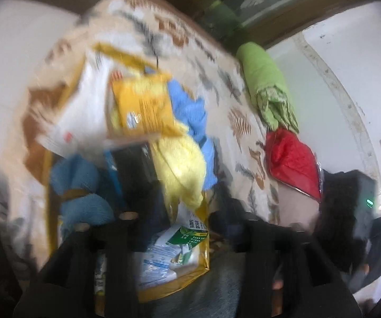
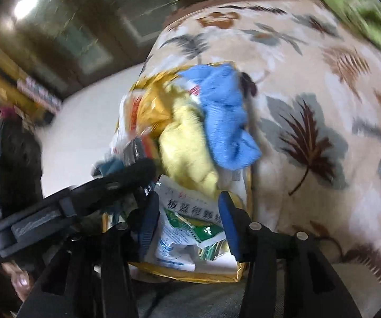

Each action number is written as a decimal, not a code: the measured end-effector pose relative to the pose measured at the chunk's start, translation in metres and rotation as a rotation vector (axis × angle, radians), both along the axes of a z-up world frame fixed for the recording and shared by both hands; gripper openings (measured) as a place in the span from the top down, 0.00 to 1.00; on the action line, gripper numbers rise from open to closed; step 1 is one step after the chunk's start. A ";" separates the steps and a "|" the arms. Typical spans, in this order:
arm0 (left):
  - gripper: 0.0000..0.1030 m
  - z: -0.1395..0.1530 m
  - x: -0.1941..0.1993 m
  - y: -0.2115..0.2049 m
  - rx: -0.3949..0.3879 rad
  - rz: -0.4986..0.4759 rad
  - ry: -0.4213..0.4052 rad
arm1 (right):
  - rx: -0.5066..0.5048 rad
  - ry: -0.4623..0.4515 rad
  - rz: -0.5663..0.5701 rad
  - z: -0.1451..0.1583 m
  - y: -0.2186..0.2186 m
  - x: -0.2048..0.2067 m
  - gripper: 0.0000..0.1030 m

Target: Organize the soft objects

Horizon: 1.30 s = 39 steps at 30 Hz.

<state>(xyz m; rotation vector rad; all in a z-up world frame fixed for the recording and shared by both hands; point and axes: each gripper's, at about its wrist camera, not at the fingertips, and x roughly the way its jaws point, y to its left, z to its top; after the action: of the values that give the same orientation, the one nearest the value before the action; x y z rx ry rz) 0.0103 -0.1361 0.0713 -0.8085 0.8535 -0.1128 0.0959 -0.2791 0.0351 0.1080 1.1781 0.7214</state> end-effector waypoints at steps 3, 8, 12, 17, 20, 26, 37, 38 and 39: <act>0.41 0.020 -0.021 -0.001 0.152 0.061 -0.033 | 0.132 0.056 -0.029 0.000 -0.019 0.005 0.54; 0.40 0.033 -0.054 -0.019 0.428 0.194 -0.028 | 0.247 0.039 -0.033 0.008 -0.030 -0.002 0.54; 0.40 0.030 -0.067 -0.036 0.675 0.306 0.006 | 0.240 -0.083 -0.045 0.026 -0.031 -0.018 0.54; 0.40 0.025 -0.064 -0.040 0.821 0.318 0.039 | 0.206 -0.261 -0.106 0.037 -0.033 -0.030 0.54; 0.40 0.020 -0.058 -0.030 0.771 0.280 0.118 | 0.191 -0.249 -0.095 0.033 -0.033 -0.028 0.44; 0.40 0.021 -0.057 -0.029 0.738 0.293 0.109 | 0.179 -0.176 0.018 0.022 -0.018 -0.027 0.39; 0.40 0.025 -0.056 -0.035 0.825 0.375 0.128 | 0.141 -0.189 0.064 0.020 -0.007 -0.037 0.36; 0.40 0.025 -0.056 -0.034 0.831 0.382 0.133 | 0.141 -0.190 0.066 0.020 -0.006 -0.037 0.36; 0.40 0.025 -0.056 -0.034 0.831 0.386 0.132 | 0.142 -0.190 0.067 0.020 -0.007 -0.037 0.36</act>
<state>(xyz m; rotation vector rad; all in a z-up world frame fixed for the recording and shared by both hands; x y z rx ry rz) -0.0455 -0.1699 0.0965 -0.1800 0.7567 0.6099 0.0591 -0.2857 0.0551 0.1165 0.9526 0.8557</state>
